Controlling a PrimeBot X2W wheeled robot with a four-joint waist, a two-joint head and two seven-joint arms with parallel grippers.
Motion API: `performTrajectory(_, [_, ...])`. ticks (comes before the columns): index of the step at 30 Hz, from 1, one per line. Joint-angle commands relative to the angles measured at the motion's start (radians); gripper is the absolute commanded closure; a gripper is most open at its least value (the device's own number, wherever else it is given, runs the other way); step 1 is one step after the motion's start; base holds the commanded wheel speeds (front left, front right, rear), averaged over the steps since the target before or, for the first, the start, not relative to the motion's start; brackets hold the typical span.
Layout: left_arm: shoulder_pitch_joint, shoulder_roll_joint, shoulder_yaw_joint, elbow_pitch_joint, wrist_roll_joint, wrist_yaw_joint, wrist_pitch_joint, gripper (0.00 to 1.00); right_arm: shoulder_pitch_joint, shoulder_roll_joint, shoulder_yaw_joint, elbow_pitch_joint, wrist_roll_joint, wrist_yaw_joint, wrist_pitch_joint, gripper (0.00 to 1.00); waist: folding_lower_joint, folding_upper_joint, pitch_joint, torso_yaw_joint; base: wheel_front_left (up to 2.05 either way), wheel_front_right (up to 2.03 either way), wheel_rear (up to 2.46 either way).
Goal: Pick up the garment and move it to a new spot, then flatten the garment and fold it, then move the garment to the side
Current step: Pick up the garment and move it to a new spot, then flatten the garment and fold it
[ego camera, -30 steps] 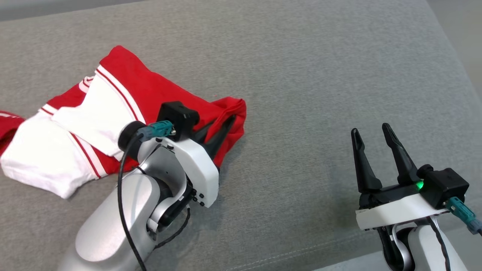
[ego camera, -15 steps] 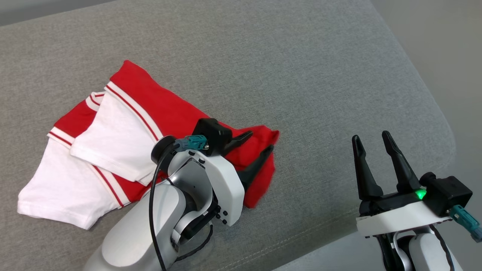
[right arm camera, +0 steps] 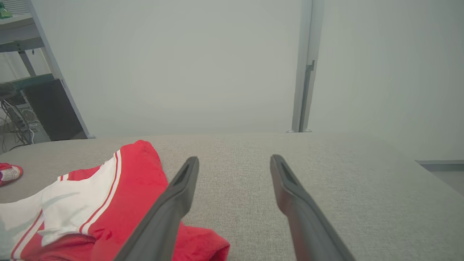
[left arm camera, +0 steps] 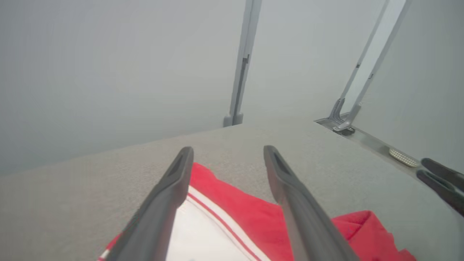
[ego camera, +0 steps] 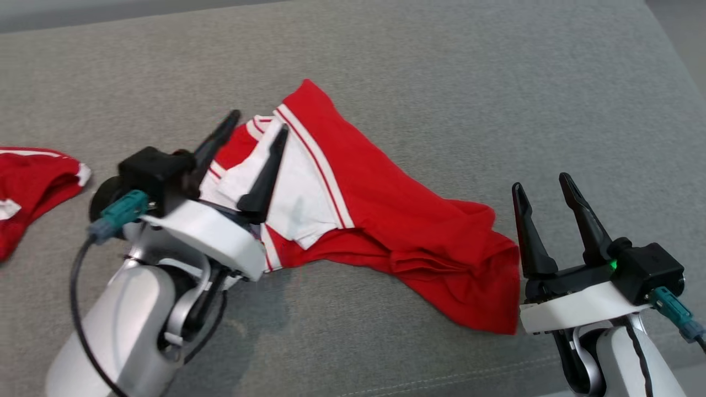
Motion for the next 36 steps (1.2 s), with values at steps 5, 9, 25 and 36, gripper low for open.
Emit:
performTrajectory(5, [0.071, 0.089, 0.181, -0.043, -0.028, 0.07, -0.074, 0.0, -0.021, -0.006, 0.017, -0.009, -0.045, 0.007, -0.007, 0.0, 0.0, 0.0, -0.053, 0.135, 0.0, 0.0, 0.0])
performTrajectory(9, [0.172, 0.13, 0.273, -0.062, -0.059, 0.1, -0.118, 0.0, -0.011, -0.006, 0.016, -0.014, -0.07, 0.007, 0.011, 0.0, 0.0, 0.0, -0.071, 0.175, 0.0, 0.0, 0.0])
performTrajectory(25, [0.476, 0.146, 0.33, -0.155, -0.062, 0.164, -0.184, 0.0, 0.123, -0.006, -0.001, -0.035, -0.086, 0.007, 0.037, 0.0, 0.0, 0.0, -0.179, 0.206, 0.0, 0.0, 0.0])
performTrajectory(36, [0.525, 0.132, 0.293, -0.137, -0.061, 0.162, -0.185, 0.0, 0.226, -0.006, -0.014, -0.087, -0.086, 0.007, 0.061, 0.0, 0.0, 0.0, -0.222, 0.198, 0.0, 0.0, 0.0])
